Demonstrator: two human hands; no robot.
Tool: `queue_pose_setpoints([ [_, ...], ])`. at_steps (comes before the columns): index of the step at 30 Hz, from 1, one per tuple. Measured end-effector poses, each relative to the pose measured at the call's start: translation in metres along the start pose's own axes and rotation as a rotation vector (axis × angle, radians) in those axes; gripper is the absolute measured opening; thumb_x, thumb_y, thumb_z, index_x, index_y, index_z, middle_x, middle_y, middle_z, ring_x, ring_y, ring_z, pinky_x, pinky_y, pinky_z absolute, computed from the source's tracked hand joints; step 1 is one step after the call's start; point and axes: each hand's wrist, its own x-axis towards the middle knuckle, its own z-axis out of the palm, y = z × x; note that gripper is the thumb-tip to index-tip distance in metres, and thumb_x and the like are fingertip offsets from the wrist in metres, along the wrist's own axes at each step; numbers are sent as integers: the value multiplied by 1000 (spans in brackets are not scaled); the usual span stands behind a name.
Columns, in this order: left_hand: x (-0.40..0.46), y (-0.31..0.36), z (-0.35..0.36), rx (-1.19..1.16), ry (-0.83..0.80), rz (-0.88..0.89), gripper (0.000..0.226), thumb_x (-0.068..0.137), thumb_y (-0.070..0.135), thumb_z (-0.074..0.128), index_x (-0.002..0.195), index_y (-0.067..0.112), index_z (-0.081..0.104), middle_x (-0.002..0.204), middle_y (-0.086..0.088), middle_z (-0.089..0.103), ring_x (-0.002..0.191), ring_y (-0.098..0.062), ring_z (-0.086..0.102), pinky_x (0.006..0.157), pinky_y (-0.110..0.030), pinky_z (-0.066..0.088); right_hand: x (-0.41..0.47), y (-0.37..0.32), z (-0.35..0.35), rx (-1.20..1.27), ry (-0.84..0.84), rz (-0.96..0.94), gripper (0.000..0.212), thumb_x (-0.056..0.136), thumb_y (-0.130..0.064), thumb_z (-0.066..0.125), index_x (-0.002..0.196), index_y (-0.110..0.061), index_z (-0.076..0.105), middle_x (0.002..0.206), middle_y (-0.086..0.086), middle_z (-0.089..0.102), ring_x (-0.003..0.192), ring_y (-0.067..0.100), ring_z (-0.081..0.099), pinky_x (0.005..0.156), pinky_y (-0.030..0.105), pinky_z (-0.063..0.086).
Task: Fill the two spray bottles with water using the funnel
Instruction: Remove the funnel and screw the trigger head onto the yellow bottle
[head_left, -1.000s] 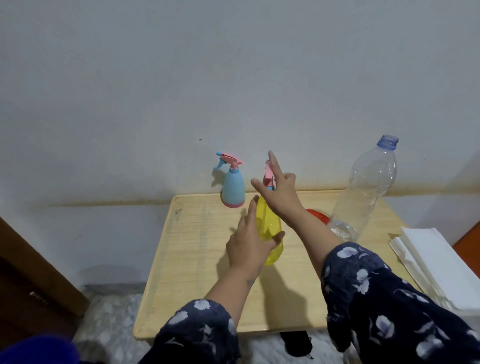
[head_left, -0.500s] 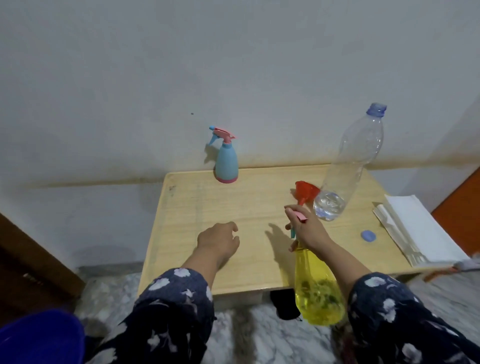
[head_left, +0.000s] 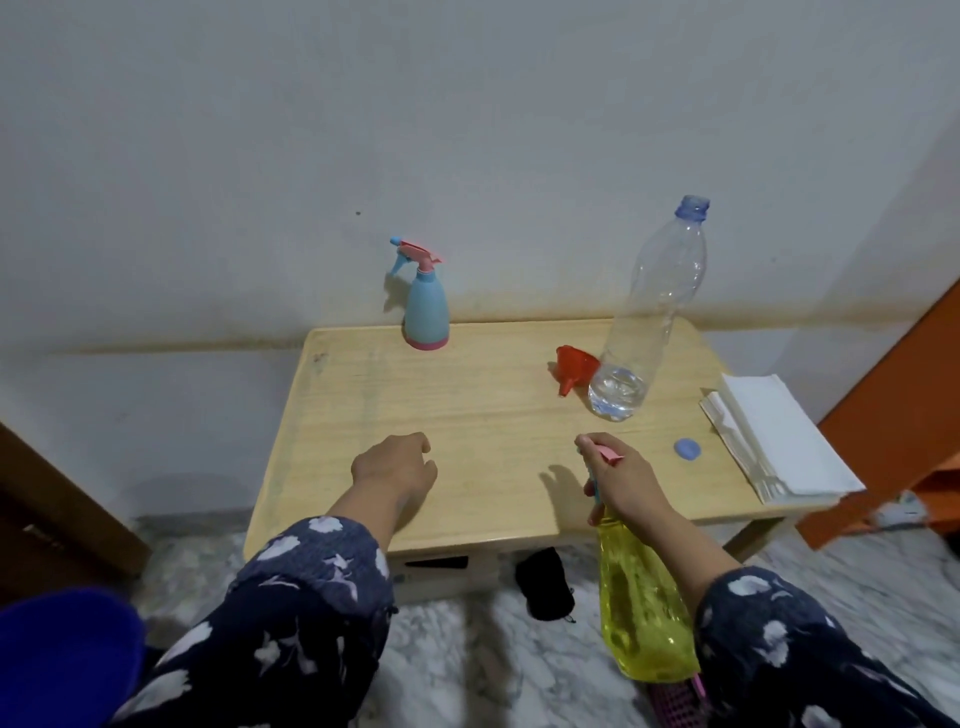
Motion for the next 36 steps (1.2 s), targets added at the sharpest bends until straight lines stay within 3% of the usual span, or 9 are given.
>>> queue_pose_setpoints([
  [6, -23, 0, 11, -3, -23, -48, 42, 96, 32, 40, 137, 30, 47, 135, 0, 55, 118, -25, 54, 96, -34, 44, -17, 4, 10, -59, -203, -24, 29, 93, -50, 51, 109, -28, 63, 93, 10, 64, 62, 20, 66, 44, 32, 55],
  [13, -48, -16, 15, -19, -47, -128, 45, 92, 28, 43, 136, 31, 48, 133, 1, 55, 114, -24, 56, 95, -35, 47, -32, 1, 46, -77, -322, -111, 27, 90, -54, 52, 100, -33, 65, 84, 15, 68, 65, 38, 69, 46, 33, 55],
  [17, -54, -29, 13, -38, -19, -155, 44, 93, 29, 43, 136, 31, 48, 133, 0, 56, 113, -25, 57, 91, -33, 46, -34, -16, 62, -40, -380, -168, 34, 93, -50, 50, 120, -32, 61, 105, 6, 66, 62, 13, 69, 43, 21, 51],
  [20, -56, -36, 12, -61, -7, -177, 43, 93, 28, 43, 136, 31, 49, 132, -1, 57, 113, -25, 57, 88, -32, 45, -31, -29, 71, -23, -346, -214, 39, 93, -52, 48, 123, -30, 60, 105, 2, 66, 62, 15, 68, 47, 24, 53],
  [23, -55, -41, 9, -67, 4, -186, 43, 93, 28, 42, 136, 31, 48, 132, -1, 57, 113, -24, 57, 90, -32, 45, -26, -34, 79, 53, -318, -184, 36, 91, -53, 51, 116, -29, 61, 85, 8, 67, 55, 33, 66, 54, 41, 58],
  [25, -52, -43, 6, -62, 2, -188, 44, 93, 27, 41, 136, 31, 48, 133, -1, 56, 113, -24, 57, 90, -32, 45, -22, -35, 82, 74, -287, -166, 32, 91, -52, 52, 113, -31, 62, 76, 11, 64, 49, 32, 61, 56, 44, 57],
  [28, -46, -43, 2, -60, 0, -181, 42, 96, 31, 40, 136, 30, 48, 134, -1, 55, 115, -24, 56, 92, -33, 45, -16, -41, 81, 86, -258, -178, 29, 92, -52, 51, 114, -35, 60, 83, 8, 65, 60, 33, 66, 57, 46, 60],
  [33, -28, -30, -4, -71, 37, -105, 45, 100, 53, 30, 131, 29, 52, 128, 1, 59, 113, -23, 57, 88, -35, 46, 4, -68, 73, 172, -193, -250, 31, 95, -43, 51, 120, -28, 60, 103, 4, 62, 89, 16, 65, 48, 38, 59],
  [36, -16, -12, -9, -290, -40, 34, 54, 96, 63, 30, 129, 29, 55, 125, 2, 62, 113, -22, 58, 95, -37, 46, 21, -94, 69, 251, -134, -318, 31, 96, -41, 51, 124, -31, 58, 102, 4, 61, 81, 18, 67, 50, 37, 59],
])
